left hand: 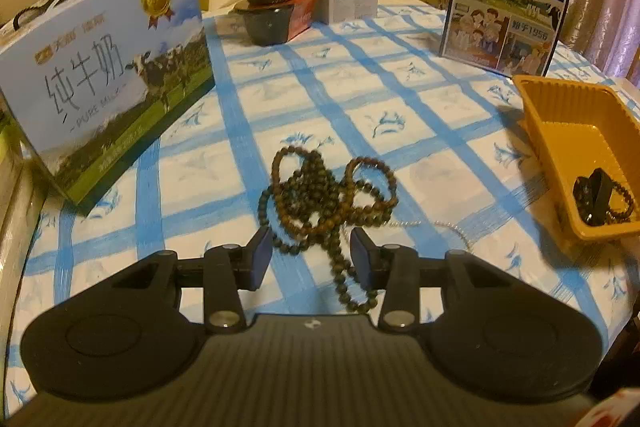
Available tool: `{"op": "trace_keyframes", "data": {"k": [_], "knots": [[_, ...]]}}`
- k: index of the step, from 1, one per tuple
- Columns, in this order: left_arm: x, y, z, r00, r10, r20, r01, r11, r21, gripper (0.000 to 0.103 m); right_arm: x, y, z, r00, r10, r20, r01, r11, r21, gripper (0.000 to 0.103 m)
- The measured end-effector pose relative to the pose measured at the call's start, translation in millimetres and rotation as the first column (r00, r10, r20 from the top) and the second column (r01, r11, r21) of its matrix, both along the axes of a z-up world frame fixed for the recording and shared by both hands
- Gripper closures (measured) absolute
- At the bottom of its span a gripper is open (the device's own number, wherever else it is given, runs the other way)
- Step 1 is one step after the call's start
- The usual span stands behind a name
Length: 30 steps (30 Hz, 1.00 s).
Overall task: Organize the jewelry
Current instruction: 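Move the left tool back to the remaining dark bead bracelets, then close the left tool on a dark wooden bead bracelet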
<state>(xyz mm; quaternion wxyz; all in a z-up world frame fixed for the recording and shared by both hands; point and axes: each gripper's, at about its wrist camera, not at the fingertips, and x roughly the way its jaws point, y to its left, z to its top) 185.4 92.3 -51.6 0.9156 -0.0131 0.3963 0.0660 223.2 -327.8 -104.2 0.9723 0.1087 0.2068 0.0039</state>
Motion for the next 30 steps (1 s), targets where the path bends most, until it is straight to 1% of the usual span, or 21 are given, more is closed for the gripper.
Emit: {"op": "trace_keyframes", "data": {"k": [5,11,17,22,26,27,30], "knots": [[-1,4,-7,1.0,0.019,-0.01,-0.019,1.0,-0.003,0.064,-2,-1,0,1.0,0.0,-0.001,0.0,1.0,-0.001,0.098],[-1,5,-11,1.0,0.011,-0.009,-0.011,1.0,-0.003,0.064,-2,0,0,1.0,0.0,0.0,0.0,1.0,-0.001,0.098],[5,1,-15,1.0,-0.023,-0.004,0.023,1.0,0.005,0.065,-2,0,0,1.0,0.0,-0.001,0.0,1.0,-0.001,0.098],[14,-6,-20,0.997,-0.075,-0.002,0.075,0.996,0.041,0.065,-2,0,0,1.0,0.0,-0.002,0.0,1.0,-0.001,0.098],[23,-11,-27,0.994,-0.108,-0.011,0.108,0.992,0.069,0.069,-1,0,0,1.0,0.0,-0.001,0.0,1.0,-0.001,0.098],[25,-12,-29,0.993,-0.116,-0.014,0.116,0.99,0.076,0.072,-1,0,0,1.0,0.0,-0.002,0.0,1.0,-0.001,0.098],[32,-16,-34,0.99,-0.139,-0.023,0.141,0.985,0.102,0.076,-1,0,0,1.0,0.0,-0.002,0.0,1.0,-0.001,0.098]]}}
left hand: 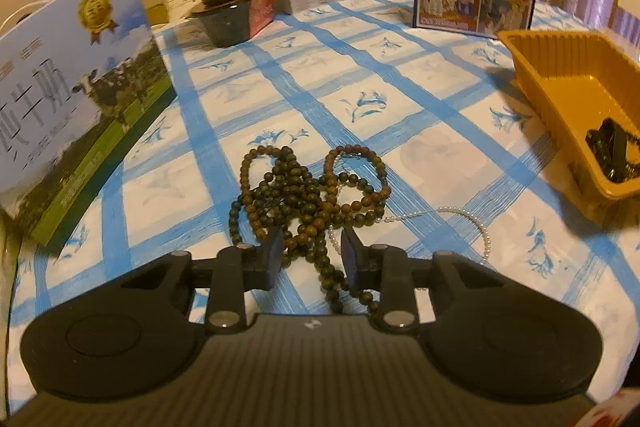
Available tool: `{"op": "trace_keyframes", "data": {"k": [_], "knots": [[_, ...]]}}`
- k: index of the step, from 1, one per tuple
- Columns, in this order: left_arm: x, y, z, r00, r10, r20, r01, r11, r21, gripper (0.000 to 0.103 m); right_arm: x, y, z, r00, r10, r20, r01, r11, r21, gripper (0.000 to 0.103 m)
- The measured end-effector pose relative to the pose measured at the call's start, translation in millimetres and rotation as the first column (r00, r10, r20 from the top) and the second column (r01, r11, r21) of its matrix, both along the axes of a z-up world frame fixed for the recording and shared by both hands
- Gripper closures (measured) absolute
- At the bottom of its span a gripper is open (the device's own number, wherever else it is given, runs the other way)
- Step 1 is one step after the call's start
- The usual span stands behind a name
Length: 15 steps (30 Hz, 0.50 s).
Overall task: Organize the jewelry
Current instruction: 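Close the left tool on a dark wooden bead bracelet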
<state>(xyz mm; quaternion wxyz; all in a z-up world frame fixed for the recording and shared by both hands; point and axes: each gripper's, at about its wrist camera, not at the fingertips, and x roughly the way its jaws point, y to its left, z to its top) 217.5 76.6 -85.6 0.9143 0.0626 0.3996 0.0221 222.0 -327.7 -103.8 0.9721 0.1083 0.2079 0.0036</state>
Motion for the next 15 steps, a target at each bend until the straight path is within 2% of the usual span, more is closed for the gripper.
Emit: {"op": "trace_keyframes", "data": {"k": [10,15], "knots": [[20,-6,-21,0.997,-0.064,-0.035,0.067,0.992,0.109,0.081,-1,-1,-1,1.0,-0.001,-0.001,0.001,1.0,-0.001,0.098],[25,-4,-27,0.995,-0.09,-0.037,0.094,0.987,0.129,0.088,-1,-1,-1,1.0,-0.001,-0.002,0.001,1.0,-0.002,0.098]]}}
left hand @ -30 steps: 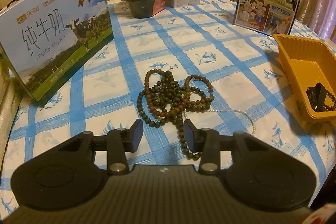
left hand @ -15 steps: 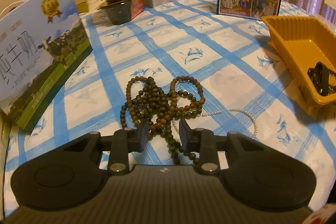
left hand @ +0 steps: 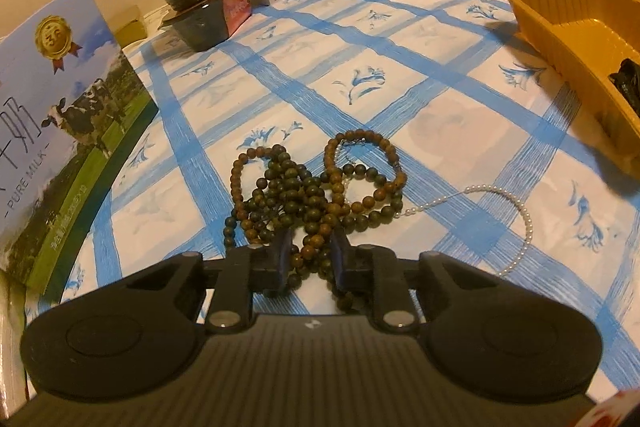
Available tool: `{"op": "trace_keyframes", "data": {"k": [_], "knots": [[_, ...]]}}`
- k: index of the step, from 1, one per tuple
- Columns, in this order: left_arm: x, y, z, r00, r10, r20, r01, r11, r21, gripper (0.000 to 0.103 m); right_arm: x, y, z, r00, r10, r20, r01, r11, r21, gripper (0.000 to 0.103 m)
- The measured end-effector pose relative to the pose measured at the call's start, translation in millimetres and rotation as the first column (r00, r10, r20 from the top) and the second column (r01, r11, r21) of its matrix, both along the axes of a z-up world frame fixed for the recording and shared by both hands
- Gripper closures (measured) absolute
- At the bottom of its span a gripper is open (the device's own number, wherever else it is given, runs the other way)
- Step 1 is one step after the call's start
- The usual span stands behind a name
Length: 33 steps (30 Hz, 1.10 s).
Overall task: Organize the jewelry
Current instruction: 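Close the left tool on a dark wooden bead bracelet, then lift the bracelet over the orange tray and open the left tool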
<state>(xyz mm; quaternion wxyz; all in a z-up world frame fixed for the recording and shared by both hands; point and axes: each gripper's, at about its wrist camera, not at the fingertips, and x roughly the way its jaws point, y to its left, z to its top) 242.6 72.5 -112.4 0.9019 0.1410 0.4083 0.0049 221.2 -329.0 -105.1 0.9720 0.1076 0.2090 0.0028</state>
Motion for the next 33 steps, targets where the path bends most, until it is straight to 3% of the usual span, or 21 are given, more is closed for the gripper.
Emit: {"op": "trace_keyframes", "data": {"k": [3,10,22,33], "knots": [[-1,-1,1,1.0,-0.026,0.007,0.026,1.0,0.003,0.097,-1,-1,-1,1.0,0.0,-0.001,0.0,1.0,-0.001,0.098],[-11,3,32,0.999,-0.028,0.046,0.031,0.998,-0.051,0.097,-2,-2,-2,1.0,0.0,-0.001,0.0,1.0,0.001,0.098],[-18,27,157,0.965,0.034,0.26,0.01,0.986,-0.165,0.097,-2,-2,-3,1.0,-0.001,-0.004,0.001,1.0,0.0,0.098],[-30,28,242,0.91,0.03,0.414,0.043,0.985,-0.165,0.097,-5,-3,-7,1.0,-0.001,-0.008,0.001,1.0,0.0,0.098]]}}
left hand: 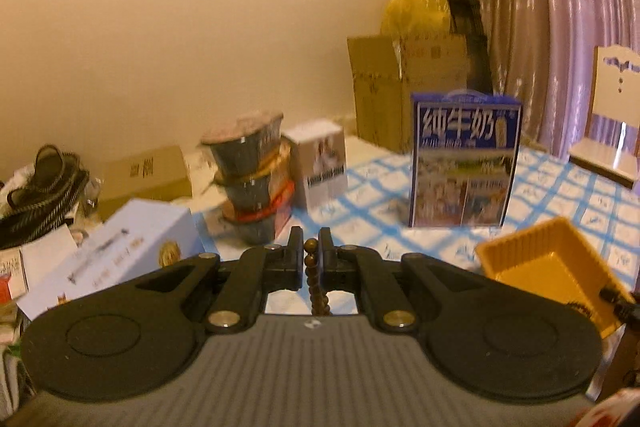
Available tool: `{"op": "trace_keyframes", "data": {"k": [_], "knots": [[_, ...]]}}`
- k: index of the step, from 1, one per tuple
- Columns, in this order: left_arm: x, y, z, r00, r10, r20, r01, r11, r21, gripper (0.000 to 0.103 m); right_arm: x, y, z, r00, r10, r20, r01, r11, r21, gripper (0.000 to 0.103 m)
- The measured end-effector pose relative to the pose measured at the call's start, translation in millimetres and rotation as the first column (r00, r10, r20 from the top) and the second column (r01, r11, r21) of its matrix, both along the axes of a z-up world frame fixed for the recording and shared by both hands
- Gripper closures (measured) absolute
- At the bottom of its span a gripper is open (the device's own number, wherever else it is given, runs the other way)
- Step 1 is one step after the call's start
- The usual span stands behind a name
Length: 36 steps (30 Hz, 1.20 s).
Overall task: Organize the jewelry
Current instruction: 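Lift the bracelet over the orange tray and open the left tool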
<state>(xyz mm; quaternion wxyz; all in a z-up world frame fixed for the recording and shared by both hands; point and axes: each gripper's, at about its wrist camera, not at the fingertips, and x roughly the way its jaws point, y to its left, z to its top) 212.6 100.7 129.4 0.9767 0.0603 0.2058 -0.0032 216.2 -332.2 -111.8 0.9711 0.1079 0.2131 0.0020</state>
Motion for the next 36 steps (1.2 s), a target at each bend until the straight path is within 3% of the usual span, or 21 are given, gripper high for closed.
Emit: {"op": "trace_keyframes", "data": {"k": [12,18,24,31,36], "knots": [[-6,-31,19,0.995,-0.101,0.016,0.102,0.993,-0.06,0.097,3,-1,-2,1.0,0.002,0.0,-0.002,1.0,0.0,0.098],[6,-64,13,0.977,-0.213,-0.004,0.211,0.97,-0.12,0.097,0,1,1,1.0,0.011,0.013,-0.011,1.0,-0.008,0.098],[21,-110,5,0.942,-0.335,-0.001,0.33,0.927,-0.177,0.097,1,6,7,1.0,0.018,0.022,-0.017,1.0,-0.019,0.097],[36,-169,1,0.884,-0.466,0.038,0.459,0.85,-0.257,0.097,3,9,10,0.999,0.02,0.025,-0.02,1.0,-0.017,0.097],[51,-206,-17,0.852,-0.524,0.009,0.497,0.802,-0.331,0.097,4,10,12,0.999,0.022,0.025,-0.022,1.0,-0.015,0.097]]}}
